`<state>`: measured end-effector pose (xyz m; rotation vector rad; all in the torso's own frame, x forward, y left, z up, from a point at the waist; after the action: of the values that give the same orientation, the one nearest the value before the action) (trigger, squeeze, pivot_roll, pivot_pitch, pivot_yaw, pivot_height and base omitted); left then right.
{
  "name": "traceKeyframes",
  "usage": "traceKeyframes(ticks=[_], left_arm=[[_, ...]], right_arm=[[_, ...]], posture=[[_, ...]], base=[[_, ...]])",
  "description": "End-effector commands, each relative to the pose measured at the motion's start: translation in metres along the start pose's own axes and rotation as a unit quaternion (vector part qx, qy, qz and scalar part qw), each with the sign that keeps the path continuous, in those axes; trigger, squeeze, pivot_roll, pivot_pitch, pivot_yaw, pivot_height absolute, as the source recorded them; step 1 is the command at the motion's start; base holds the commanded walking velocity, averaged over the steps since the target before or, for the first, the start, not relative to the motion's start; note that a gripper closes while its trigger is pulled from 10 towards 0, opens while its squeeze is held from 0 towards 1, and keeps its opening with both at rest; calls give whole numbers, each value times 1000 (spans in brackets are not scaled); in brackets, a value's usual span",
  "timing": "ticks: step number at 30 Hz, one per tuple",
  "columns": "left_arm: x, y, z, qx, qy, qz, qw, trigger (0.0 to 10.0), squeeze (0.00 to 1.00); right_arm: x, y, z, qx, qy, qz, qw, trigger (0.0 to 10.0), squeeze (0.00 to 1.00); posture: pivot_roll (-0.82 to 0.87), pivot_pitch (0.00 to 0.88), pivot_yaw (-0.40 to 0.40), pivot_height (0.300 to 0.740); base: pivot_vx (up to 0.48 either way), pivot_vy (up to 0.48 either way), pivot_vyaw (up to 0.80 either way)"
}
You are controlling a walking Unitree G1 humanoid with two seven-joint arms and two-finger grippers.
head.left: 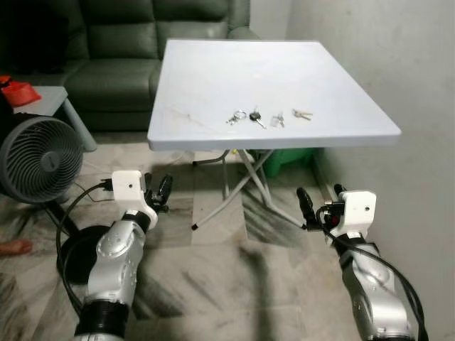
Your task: Hang keys on a hook
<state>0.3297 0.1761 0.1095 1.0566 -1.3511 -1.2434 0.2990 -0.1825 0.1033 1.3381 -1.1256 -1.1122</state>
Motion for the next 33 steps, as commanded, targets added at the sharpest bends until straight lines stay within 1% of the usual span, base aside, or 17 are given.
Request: traceKeyframes(ticks=[1, 5, 13, 26, 29, 31, 33], left_arm=[[0, 6, -2, 2, -1, -8, 1000, 10000, 0], [0, 10, -5, 7, 0, -5, 1000, 10000, 0], [2, 9, -5, 4, -6, -7, 1000, 10000, 0], [7, 7, -5, 1, -12, -7, 1000, 10000, 0], [7, 7, -5, 1, -12, -4, 1000, 10000, 0], [7, 7, -5, 1, -12, -1, 1000, 10000, 0], [8, 7, -5, 0, -14, -4, 1000, 10000, 0]], right_arm=[[-2, 6, -2, 2, 9, -4, 1000, 10000, 0], [-5, 7, -3, 1, 10, -12, 1000, 10000, 0], [-9, 8, -3, -3, 18, -14, 1000, 10000, 0], [-8, 9, -4, -6, 22, -9, 1000, 10000, 0], [-9, 10, -5, -5, 28, -4, 1000, 10000, 0], [-10, 10, -5, -4, 29, -4, 1000, 10000, 0], [-10, 12, -6, -6, 29, 22, 999, 10000, 0]], posture=[[-68, 28, -18, 740], [-65, 26, -17, 740], [-64, 12, -18, 740], [-61, 2, -21, 740], [-60, 0, -21, 740], [-60, 0, -21, 740], [-59, 3, -22, 740]], base=[[379, 0, 0], [401, 0, 0], [408, 0, 0], [410, 0, 0], [401, 0, 0], [304, 371, 0], [330, 349, 0]])
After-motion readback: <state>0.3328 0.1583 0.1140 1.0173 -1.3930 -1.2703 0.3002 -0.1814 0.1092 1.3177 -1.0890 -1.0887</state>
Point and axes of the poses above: a point about 5 cm out from each wrist's last joint towards the gripper, its own z axis pointing back from the gripper into the wrist, its own y axis along the axis of the wrist's last joint, x = y × z, the point moved 1 cm from there along -z, pointing out of the wrist towards the gripper, and after that the axes turned 2 degrees about -z, right-handed, at the moved point
